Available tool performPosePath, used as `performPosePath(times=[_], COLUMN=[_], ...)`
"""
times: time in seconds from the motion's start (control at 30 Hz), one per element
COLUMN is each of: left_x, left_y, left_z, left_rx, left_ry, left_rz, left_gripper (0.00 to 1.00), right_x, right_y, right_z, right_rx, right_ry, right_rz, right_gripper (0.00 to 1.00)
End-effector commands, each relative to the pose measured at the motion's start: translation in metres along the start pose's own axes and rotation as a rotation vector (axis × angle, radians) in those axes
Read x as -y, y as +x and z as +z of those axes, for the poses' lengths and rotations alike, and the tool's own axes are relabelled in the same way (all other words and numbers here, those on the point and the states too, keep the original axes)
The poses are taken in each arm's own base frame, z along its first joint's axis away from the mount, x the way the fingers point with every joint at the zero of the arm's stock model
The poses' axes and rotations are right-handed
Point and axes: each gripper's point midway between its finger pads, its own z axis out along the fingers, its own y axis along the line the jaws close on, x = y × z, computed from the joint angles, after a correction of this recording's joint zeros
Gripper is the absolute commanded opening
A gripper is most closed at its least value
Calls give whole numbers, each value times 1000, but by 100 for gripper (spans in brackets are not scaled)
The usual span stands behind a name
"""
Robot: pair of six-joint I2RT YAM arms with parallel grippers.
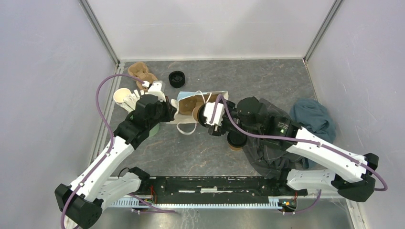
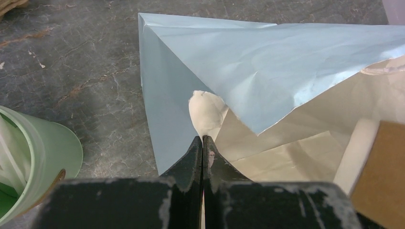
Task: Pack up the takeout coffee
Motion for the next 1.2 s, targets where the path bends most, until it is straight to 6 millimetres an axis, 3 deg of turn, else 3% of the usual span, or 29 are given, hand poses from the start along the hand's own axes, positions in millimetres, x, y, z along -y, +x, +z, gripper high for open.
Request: performPosePath(times=[0.0, 0.17, 0.27, 0.37, 0.57, 0.8, 0.97, 1.17], left_x=[2, 0, 2, 4, 6, 6, 10, 7], left_y=[-7, -7, -8, -10, -14, -23, -22, -21], left_z=[-5, -5, -8, -10, -9, -10, -9, -13], left_rx=[17, 18, 21, 30, 40, 65, 58, 75], left_ry=[3, -3, 12, 18, 26, 15, 34, 29], left_rz=[-19, -1, 10, 8, -1, 12, 5, -4], left_gripper=[2, 2, 2, 2, 2, 2, 2, 2], right_x=[48, 96, 104, 87, 69, 23, 14, 21], right_y=[-40, -13, -12, -23, -39, -25, -36, -59], right_z=[-16, -33, -27, -7, -7, -15, -5, 23], right_rx=[104, -78, -125, -92, -19, -47, -8, 6], right_ry=[200, 473, 492, 351, 237, -25, -84, -63], right_rz=[-36, -148, -237, -286, -194, -211, -203, -277], right_gripper=[4, 4, 4, 5, 5, 3, 3, 3])
